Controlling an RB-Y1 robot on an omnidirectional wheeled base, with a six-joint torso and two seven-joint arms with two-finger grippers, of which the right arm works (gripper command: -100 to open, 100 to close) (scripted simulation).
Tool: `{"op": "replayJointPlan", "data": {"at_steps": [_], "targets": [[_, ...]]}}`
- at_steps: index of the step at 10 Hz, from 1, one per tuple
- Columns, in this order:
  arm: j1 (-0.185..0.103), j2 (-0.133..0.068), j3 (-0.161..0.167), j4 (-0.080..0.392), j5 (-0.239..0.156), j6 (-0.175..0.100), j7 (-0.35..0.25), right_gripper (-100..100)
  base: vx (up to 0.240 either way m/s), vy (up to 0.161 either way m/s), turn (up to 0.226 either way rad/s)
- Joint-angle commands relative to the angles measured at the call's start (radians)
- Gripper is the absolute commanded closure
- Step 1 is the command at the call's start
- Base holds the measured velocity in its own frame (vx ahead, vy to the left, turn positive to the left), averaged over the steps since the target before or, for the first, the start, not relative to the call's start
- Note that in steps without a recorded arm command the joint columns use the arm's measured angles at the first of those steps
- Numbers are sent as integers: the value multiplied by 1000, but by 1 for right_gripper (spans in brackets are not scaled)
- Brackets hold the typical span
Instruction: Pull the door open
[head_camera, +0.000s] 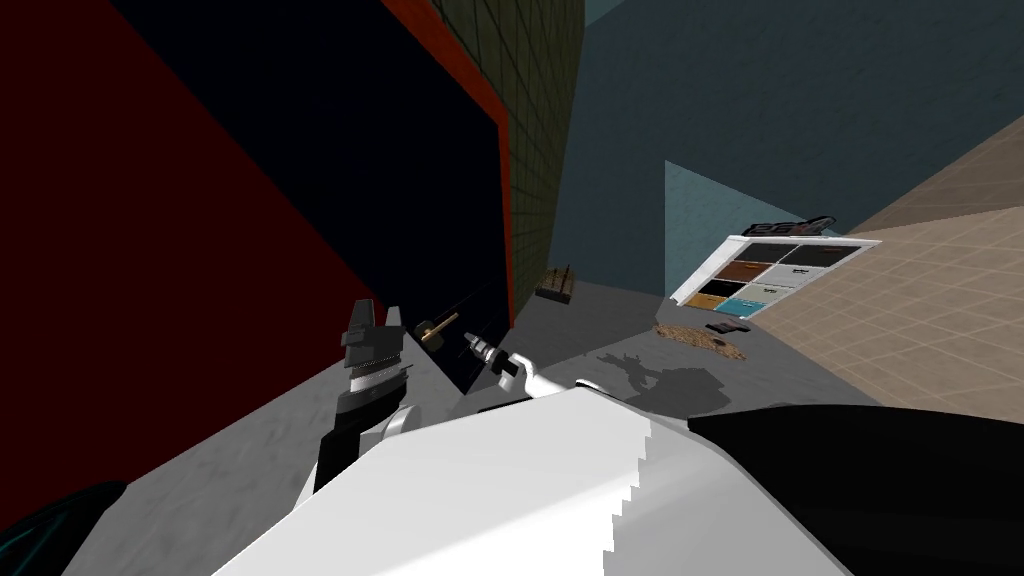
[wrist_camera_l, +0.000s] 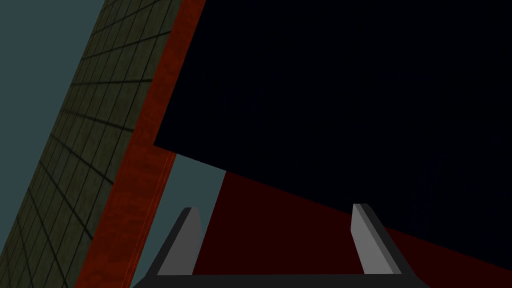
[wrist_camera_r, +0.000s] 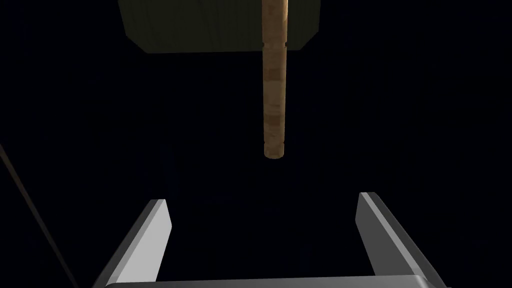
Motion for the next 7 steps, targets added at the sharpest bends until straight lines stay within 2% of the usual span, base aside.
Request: {"op": "replayJointPlan", "data": {"at_steps": [1, 7], "targets": [[0, -18, 1, -5, 1, 6, -4, -100, -110, -163, -7], [-15, -100, 2, 14, 0, 1, -27, -100, -77, -199, -17]]}}
